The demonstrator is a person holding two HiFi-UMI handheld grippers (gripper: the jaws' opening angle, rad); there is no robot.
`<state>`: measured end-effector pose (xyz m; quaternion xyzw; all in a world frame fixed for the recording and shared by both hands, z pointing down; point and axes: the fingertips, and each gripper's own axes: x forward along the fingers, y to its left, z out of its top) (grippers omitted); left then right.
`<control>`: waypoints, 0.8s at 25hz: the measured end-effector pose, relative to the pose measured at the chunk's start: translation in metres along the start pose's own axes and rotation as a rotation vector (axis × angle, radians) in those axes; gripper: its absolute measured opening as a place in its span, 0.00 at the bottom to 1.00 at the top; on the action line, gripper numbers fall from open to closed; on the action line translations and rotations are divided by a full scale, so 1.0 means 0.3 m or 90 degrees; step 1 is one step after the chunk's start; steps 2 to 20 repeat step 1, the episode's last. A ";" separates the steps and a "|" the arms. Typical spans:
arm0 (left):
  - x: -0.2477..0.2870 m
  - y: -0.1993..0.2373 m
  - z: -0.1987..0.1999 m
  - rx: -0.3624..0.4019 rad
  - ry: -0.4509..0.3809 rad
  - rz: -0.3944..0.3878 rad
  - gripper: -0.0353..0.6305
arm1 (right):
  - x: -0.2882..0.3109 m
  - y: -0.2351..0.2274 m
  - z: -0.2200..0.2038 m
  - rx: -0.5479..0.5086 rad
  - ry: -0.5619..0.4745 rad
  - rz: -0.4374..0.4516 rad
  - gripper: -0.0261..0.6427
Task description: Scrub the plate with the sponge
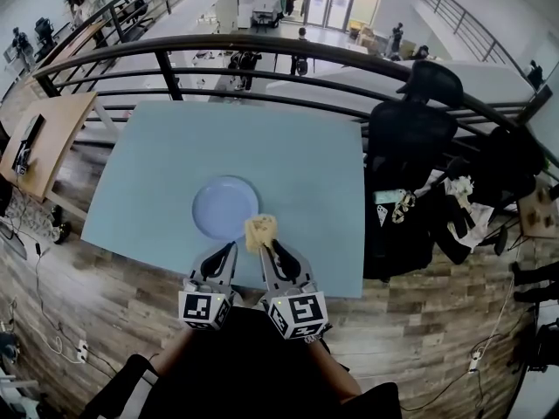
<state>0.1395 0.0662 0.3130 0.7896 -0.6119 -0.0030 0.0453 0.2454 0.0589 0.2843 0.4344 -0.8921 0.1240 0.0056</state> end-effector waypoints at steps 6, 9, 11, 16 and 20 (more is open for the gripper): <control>0.002 -0.014 -0.004 0.000 0.001 -0.005 0.06 | -0.007 -0.005 0.000 -0.001 0.000 -0.001 0.15; 0.002 -0.014 -0.004 0.000 0.001 -0.005 0.06 | -0.007 -0.005 0.000 -0.001 0.000 -0.001 0.15; 0.002 -0.014 -0.004 0.000 0.001 -0.005 0.06 | -0.007 -0.005 0.000 -0.001 0.000 -0.001 0.15; 0.002 -0.014 -0.004 0.000 0.001 -0.005 0.06 | -0.007 -0.005 0.000 -0.001 0.000 -0.001 0.15; 0.002 -0.014 -0.004 0.000 0.001 -0.005 0.06 | -0.007 -0.005 0.000 -0.001 0.000 -0.001 0.15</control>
